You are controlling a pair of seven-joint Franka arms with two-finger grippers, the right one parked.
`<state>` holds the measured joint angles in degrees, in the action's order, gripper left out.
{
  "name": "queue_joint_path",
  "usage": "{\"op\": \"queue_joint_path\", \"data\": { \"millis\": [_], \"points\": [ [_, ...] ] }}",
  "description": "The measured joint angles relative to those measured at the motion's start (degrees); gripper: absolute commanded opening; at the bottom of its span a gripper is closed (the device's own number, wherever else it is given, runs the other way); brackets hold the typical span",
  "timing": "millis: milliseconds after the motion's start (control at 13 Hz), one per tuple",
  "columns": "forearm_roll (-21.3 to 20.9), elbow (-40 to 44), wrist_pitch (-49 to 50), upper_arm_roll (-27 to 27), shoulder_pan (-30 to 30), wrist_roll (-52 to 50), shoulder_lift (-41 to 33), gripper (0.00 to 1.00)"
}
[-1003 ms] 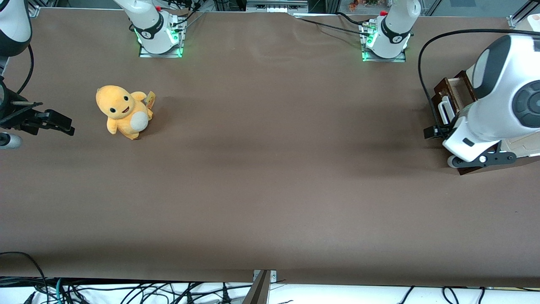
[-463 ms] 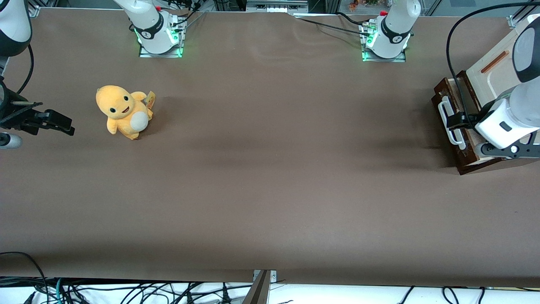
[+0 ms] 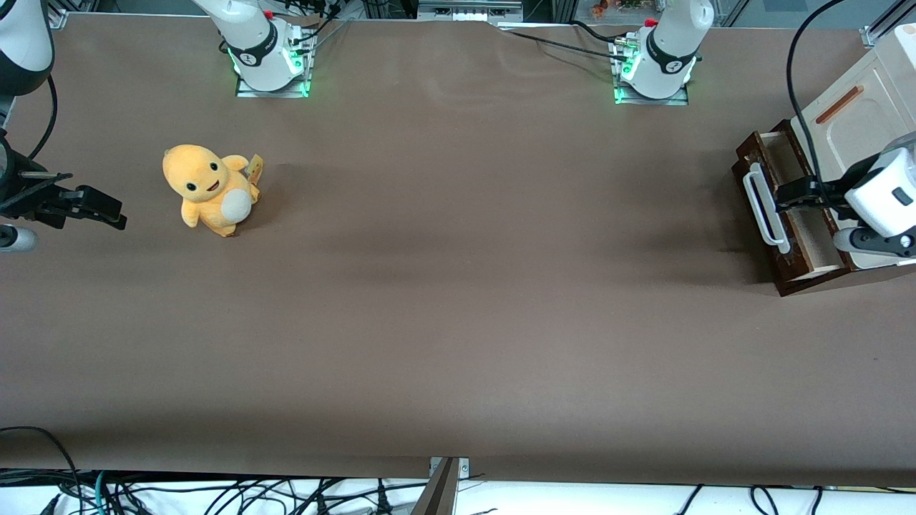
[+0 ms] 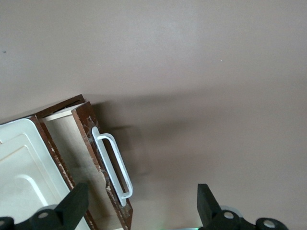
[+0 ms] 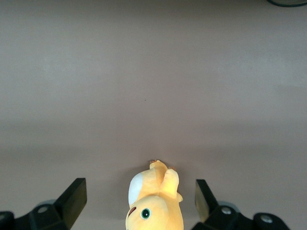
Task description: Open lower drawer with left arm only
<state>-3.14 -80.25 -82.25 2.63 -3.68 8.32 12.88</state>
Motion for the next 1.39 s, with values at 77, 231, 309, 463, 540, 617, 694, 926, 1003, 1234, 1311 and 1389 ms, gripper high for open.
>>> {"op": "queue_joint_path", "data": {
  "millis": [77, 231, 309, 463, 540, 617, 694, 926, 1003, 1234, 1311, 1389],
  "points": [
    [0.0, 0.0, 0.0, -0.3, 0.0, 0.8, 0.0, 1.0],
    [0.0, 0.0, 0.0, -0.4, 0.0, 1.3, -0.1, 1.0],
    [0.0, 0.0, 0.0, -0.4, 0.0, 1.3, -0.2, 1.0],
    [0.1, 0.0, -0.5, -0.4, -0.2, 1.3, -0.3, 1.0],
    [0.6, 0.0, -1.2, -0.4, -0.5, 1.3, -0.3, 1.0],
    [1.6, 0.0, -1.8, -0.5, -1.0, 1.3, -0.3, 1.0],
    [2.1, 0.0, -2.0, -0.6, -1.4, 1.4, -0.3, 1.0],
    [2.2, 0.0, -2.2, -0.6, -1.6, 1.9, -0.3, 1.0],
    [2.2, 0.0, -2.6, -0.6, -1.6, 1.9, -0.3, 1.0],
    [2.2, -0.2, -4.5, -0.6, -1.6, 2.0, -0.1, 1.0],
    [2.2, -0.3, -4.5, -0.6, -1.6, 2.0, -0.1, 1.0],
    [2.2, -0.3, -4.5, -0.6, -1.6, 2.0, 0.0, 1.0]
  ]
}}
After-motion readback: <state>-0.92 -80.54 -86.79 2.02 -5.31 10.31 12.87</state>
